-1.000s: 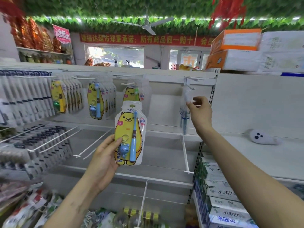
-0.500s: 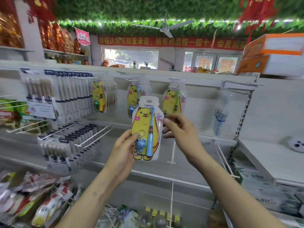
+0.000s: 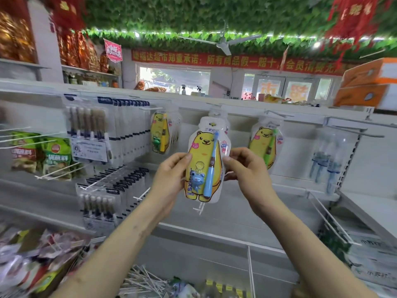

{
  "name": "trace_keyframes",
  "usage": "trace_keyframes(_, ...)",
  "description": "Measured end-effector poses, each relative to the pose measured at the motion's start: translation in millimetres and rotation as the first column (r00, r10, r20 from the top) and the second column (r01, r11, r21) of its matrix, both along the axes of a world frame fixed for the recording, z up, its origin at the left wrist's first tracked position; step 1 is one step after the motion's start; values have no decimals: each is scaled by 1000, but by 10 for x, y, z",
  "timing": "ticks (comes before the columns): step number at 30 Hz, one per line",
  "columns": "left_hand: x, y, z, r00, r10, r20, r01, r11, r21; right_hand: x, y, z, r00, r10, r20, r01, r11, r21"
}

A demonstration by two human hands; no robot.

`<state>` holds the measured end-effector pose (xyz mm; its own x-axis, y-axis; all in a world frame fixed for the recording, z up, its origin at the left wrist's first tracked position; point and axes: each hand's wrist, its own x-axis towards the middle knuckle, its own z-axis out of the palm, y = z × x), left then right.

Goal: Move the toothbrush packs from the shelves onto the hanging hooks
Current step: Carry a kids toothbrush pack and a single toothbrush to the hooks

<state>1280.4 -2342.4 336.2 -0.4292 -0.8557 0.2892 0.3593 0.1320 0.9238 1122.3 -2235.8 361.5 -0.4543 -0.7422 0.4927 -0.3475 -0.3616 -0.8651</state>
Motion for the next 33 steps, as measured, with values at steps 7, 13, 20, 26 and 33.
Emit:
trace_keyframes(7,-123,-272,248,999,-15,47,16,999,-30,15,-227,197,996,-57,65,60,998,-37)
trace_keyframes(13,-199,-385,223,999,-17,43,18,1000,-9,6,-343,220,993,-88,74,91,995,-31)
trace_keyframes(20,-227,-457,222,999,-24,49,27,998,-63,-48,-422,147,988,-128,89,135,988,-70)
trace_keyframes(26,-269,-535,241,996,-14,86,24,992,-121,-128,-476,123,985,-138,107,145,987,-62)
trace_keyframes(33,-545,-822,242,971,134,197,-92,974,-206,-300,-733,89,975,-212,61,213,977,-19)
